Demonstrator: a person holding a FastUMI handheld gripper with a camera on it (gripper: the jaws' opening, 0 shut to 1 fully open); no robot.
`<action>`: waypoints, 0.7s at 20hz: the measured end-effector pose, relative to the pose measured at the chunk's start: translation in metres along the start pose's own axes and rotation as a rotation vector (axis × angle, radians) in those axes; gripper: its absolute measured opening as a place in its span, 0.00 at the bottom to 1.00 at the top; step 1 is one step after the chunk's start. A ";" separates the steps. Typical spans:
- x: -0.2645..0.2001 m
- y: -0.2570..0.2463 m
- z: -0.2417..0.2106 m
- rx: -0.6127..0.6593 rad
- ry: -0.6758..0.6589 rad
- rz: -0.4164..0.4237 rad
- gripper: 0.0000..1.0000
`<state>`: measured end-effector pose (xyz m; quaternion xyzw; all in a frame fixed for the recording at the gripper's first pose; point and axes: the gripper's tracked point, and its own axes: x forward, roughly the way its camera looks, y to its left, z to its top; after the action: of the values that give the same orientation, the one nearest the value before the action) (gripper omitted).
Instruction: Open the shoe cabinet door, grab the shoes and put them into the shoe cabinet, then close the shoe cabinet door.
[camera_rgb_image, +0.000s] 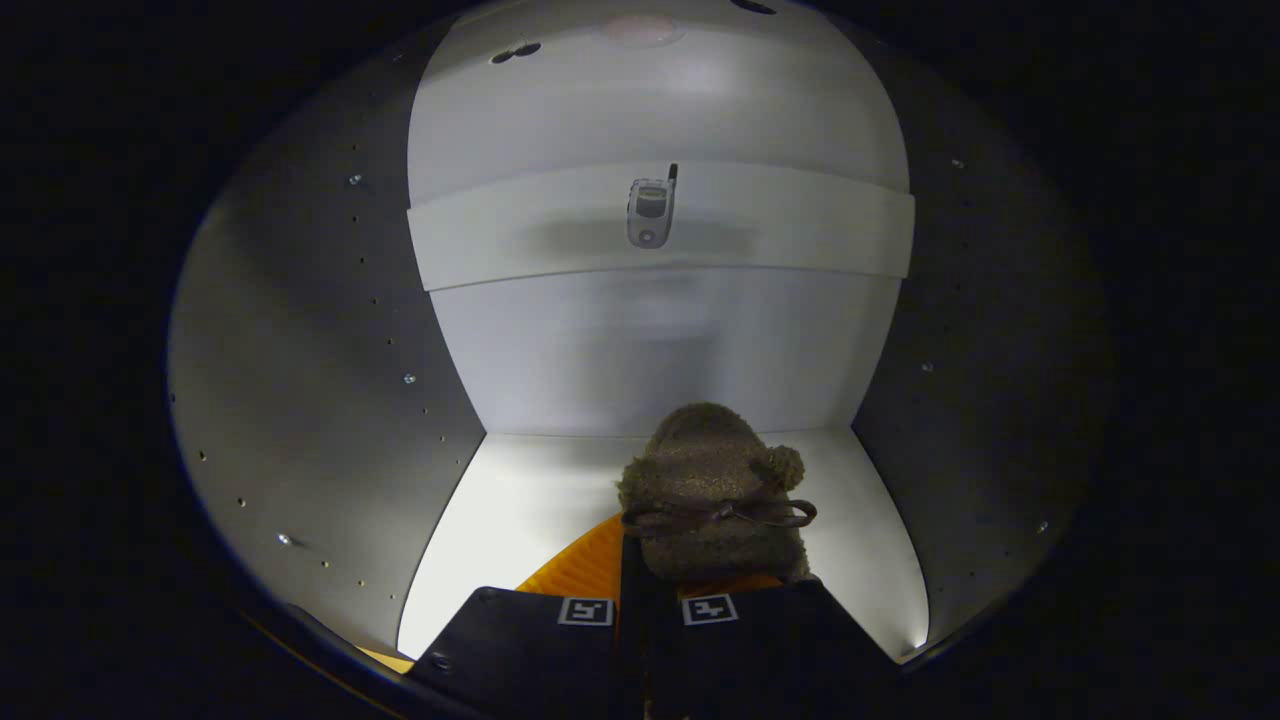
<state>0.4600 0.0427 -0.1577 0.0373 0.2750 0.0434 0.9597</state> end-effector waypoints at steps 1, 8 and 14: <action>0.004 0.002 -0.001 -0.001 0.004 -0.001 0.10; 0.020 0.008 -0.012 -0.009 0.043 -0.019 0.10; 0.007 0.002 -0.011 0.040 0.049 -0.021 0.29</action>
<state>0.4598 0.0459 -0.1706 0.0527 0.2997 0.0285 0.9522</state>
